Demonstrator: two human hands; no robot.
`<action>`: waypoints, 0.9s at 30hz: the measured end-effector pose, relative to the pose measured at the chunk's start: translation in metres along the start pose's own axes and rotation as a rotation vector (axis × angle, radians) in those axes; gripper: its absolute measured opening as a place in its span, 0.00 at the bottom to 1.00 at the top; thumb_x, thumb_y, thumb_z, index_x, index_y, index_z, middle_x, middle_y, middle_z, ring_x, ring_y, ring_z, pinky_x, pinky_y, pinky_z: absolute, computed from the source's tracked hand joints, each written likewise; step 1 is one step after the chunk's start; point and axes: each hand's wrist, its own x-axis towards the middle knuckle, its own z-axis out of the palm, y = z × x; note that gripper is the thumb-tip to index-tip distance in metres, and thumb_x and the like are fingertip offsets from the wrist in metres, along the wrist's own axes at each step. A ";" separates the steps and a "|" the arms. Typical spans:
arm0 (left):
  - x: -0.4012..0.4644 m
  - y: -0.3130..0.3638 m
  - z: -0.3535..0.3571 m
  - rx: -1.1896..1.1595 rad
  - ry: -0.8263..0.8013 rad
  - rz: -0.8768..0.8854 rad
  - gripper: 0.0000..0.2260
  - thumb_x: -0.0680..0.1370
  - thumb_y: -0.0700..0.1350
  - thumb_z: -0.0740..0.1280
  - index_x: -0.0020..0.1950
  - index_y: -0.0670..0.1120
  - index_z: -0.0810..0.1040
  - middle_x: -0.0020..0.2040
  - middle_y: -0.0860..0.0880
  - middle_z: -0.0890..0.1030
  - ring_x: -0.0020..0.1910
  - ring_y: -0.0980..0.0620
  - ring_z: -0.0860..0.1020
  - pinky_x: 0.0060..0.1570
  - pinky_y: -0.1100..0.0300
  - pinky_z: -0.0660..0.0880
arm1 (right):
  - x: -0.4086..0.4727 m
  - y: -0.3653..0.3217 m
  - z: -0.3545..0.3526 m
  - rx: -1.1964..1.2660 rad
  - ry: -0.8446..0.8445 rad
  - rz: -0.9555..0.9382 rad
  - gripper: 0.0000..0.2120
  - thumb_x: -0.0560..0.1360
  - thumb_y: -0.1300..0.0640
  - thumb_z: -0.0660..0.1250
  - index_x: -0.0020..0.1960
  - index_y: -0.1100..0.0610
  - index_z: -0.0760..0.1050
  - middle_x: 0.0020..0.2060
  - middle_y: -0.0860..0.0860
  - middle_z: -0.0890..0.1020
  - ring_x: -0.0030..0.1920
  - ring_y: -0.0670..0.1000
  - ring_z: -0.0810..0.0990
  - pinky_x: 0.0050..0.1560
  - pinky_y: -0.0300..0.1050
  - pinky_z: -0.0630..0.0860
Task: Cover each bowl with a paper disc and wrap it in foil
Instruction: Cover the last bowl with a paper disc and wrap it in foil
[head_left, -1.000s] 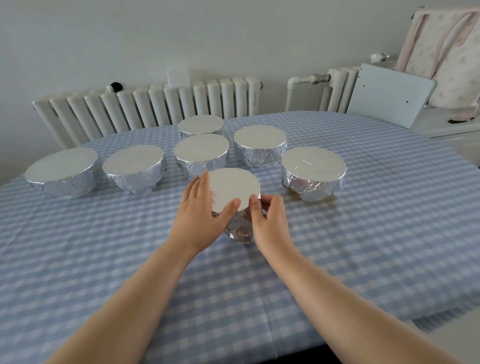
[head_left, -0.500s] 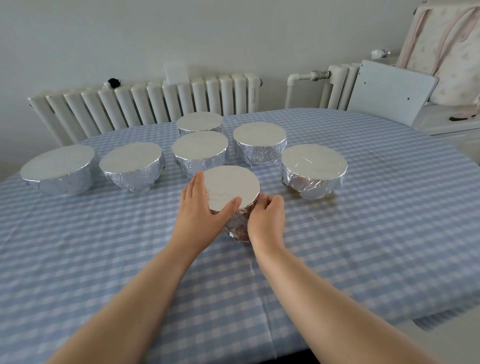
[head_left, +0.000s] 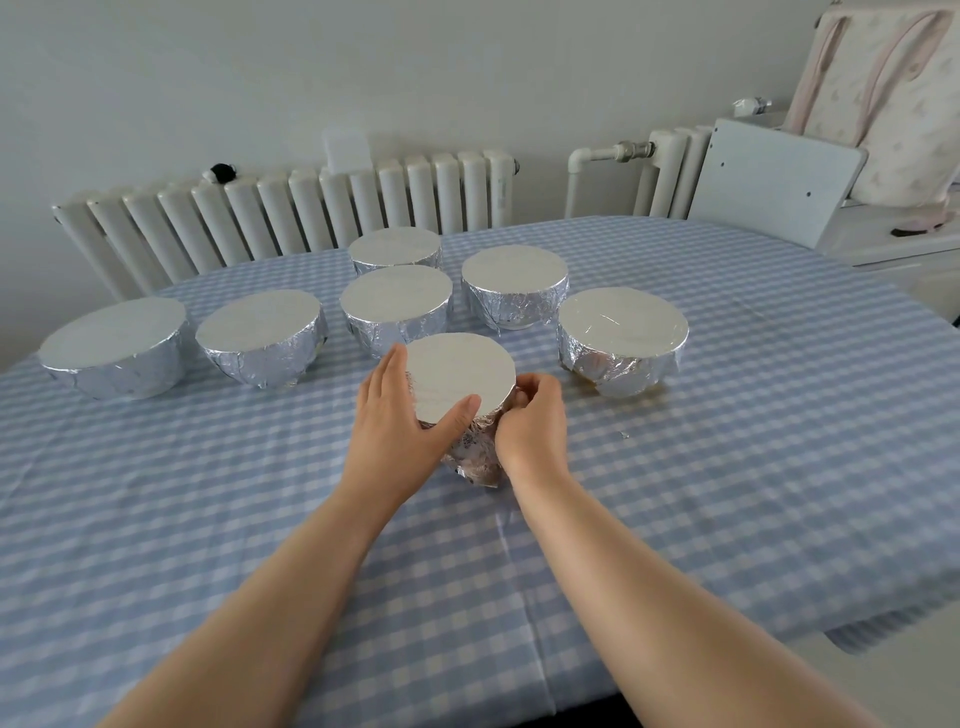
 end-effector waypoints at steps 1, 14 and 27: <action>0.000 0.000 0.000 0.001 0.003 0.001 0.44 0.73 0.62 0.69 0.80 0.44 0.54 0.80 0.48 0.57 0.77 0.51 0.54 0.75 0.55 0.55 | 0.000 0.000 -0.001 -0.018 -0.008 -0.009 0.07 0.81 0.58 0.53 0.53 0.49 0.68 0.55 0.50 0.78 0.50 0.52 0.79 0.55 0.55 0.76; 0.000 0.001 -0.002 -0.018 0.014 0.008 0.46 0.71 0.64 0.70 0.80 0.44 0.54 0.79 0.50 0.59 0.77 0.52 0.56 0.71 0.59 0.55 | 0.012 0.002 -0.026 -0.103 -0.069 -0.078 0.12 0.83 0.51 0.56 0.62 0.56 0.69 0.57 0.51 0.77 0.57 0.53 0.76 0.51 0.44 0.67; -0.003 -0.016 -0.016 0.011 0.224 0.064 0.36 0.76 0.71 0.47 0.71 0.49 0.71 0.69 0.48 0.69 0.66 0.46 0.70 0.68 0.45 0.66 | 0.051 -0.011 -0.027 0.043 -0.480 0.134 0.20 0.74 0.42 0.70 0.52 0.59 0.77 0.48 0.54 0.82 0.37 0.54 0.81 0.40 0.51 0.78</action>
